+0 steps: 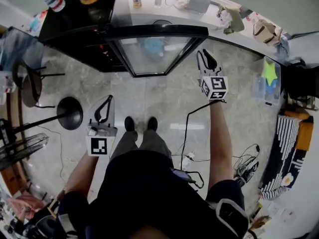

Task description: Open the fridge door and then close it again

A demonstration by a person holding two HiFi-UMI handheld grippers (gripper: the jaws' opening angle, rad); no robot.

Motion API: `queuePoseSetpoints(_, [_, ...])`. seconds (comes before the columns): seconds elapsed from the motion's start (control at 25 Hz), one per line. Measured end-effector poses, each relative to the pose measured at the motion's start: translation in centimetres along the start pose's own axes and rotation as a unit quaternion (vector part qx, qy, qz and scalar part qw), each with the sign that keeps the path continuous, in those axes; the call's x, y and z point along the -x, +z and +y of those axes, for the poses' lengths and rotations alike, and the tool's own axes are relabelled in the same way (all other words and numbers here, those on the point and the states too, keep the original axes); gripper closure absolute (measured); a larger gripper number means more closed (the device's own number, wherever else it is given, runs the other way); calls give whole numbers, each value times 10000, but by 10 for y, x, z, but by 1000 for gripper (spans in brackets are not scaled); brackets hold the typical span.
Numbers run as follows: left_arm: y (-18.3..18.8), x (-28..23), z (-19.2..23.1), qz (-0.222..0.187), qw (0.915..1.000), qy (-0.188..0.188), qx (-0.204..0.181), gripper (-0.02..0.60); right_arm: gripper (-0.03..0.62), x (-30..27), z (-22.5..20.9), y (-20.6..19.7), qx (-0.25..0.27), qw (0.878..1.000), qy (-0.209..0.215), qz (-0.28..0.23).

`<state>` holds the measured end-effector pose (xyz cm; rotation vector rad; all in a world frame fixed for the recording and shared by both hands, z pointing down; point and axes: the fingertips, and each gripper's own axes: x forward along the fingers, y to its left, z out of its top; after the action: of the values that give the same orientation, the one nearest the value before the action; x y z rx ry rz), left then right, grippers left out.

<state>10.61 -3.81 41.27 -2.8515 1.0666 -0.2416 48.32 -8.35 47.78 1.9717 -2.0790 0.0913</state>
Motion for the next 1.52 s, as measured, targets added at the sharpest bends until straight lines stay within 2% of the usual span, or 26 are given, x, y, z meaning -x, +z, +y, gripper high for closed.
queuePoseSetpoints(0.16, [-3,-4,1,85,9999,-22,53,558,521,16,13,4,-50,10000,-48,-41])
queuePoseSetpoints(0.36, [3,-10,1,-49,9999,-61,95,558,572,34,31,16,-99,9998,-163,-94])
queuePoseSetpoints(0.6, [13,-13,5,-221,9997,-67,42,558,574,55,64,34,-280,9994,-167,-103])
queuePoseSetpoints(0.76, [11,-10,7,-110,9999,-15,92,558,574,71,83,45,-396,9988,-236,-134])
queuePoseSetpoints(1.0, [18,-7,14,-331,9994,68,97,558,574,90,110,56,-403,9985,-367,-80])
queuePoseSetpoints(1.52, [24,12,31,-434,9986,244,162,559,574,131,167,90,-249,9977,-541,-315])
